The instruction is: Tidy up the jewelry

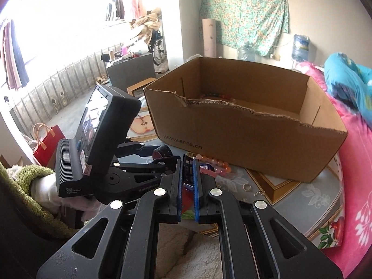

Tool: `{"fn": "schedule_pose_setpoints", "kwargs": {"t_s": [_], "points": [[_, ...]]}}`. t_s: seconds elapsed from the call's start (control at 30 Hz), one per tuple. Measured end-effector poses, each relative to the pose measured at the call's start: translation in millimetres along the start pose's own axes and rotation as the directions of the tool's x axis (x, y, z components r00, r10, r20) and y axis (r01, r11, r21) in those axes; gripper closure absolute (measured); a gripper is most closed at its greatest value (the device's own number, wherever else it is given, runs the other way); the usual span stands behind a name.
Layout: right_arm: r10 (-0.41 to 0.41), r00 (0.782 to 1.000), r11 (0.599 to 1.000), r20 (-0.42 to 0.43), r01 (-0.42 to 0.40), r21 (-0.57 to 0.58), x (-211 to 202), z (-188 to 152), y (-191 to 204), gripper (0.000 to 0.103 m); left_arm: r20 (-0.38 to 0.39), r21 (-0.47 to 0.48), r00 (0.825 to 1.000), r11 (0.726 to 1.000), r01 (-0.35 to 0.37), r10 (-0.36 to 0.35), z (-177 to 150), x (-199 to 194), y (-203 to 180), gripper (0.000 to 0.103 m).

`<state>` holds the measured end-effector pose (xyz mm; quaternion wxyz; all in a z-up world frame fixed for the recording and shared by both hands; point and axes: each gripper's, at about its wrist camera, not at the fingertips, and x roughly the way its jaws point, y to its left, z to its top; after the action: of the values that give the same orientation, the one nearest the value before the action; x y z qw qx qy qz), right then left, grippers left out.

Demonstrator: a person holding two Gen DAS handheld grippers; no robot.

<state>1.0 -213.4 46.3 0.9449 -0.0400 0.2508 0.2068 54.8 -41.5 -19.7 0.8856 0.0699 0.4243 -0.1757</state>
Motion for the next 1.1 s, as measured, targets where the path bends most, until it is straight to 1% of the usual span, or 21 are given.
{"fn": "schedule_pose_setpoints", "kwargs": {"t_s": [0.07,0.17,0.27,0.33,0.4,0.57,0.7,0.73,0.8,0.87,0.97,1.1], "points": [[0.024,1.000,1.000,0.016,-0.024,0.016,-1,-1,-2,0.097,-0.002,0.004,1.000,1.000,-0.012,0.012,0,0,-2,0.073],[0.093,0.994,0.995,0.056,-0.095,0.040,-4,-2,-6,0.097,-0.005,0.004,1.000,1.000,-0.026,0.026,2,-1,-6,0.073],[0.172,0.981,0.984,0.086,-0.175,0.034,-7,-1,-5,0.097,-0.005,0.000,0.999,0.999,-0.036,0.036,1,-1,-9,0.074],[0.212,0.972,0.976,0.103,-0.216,0.026,-10,0,-2,0.097,-0.010,-0.005,0.999,0.999,-0.042,0.042,1,-1,-9,0.074],[0.236,0.965,0.971,0.112,-0.239,0.016,-8,0,0,0.097,-0.016,-0.005,0.999,0.999,-0.049,0.048,3,1,-13,0.074],[0.265,0.956,0.962,0.128,-0.271,0.031,-5,-6,-10,0.097,-0.021,0.009,0.997,0.997,-0.078,0.078,5,3,-20,0.074],[0.259,0.955,0.959,0.142,-0.272,0.077,-7,-9,-24,0.097,-0.022,0.013,0.995,0.995,-0.095,0.095,4,4,-27,0.074],[0.267,0.953,0.954,0.142,-0.282,0.100,-6,-11,-30,0.097,-0.022,0.015,0.995,0.995,-0.099,0.099,4,4,-28,0.074],[0.303,0.941,0.935,0.151,-0.324,0.144,-5,-13,-41,0.097,-0.025,0.013,0.994,0.995,-0.102,0.103,4,4,-31,0.074],[0.327,0.934,0.923,0.145,-0.349,0.163,-1,-17,-44,0.097,-0.035,-0.001,0.995,0.995,-0.097,0.097,6,4,-30,0.074],[0.318,0.941,0.929,0.116,-0.334,0.161,9,-23,-42,0.096,-0.047,-0.023,0.996,0.997,-0.079,0.077,8,4,-27,0.074],[0.334,0.937,0.920,0.101,-0.347,0.181,21,-23,-44,0.096,-0.046,-0.033,0.997,0.997,-0.067,0.066,8,3,-25,0.074]]}}
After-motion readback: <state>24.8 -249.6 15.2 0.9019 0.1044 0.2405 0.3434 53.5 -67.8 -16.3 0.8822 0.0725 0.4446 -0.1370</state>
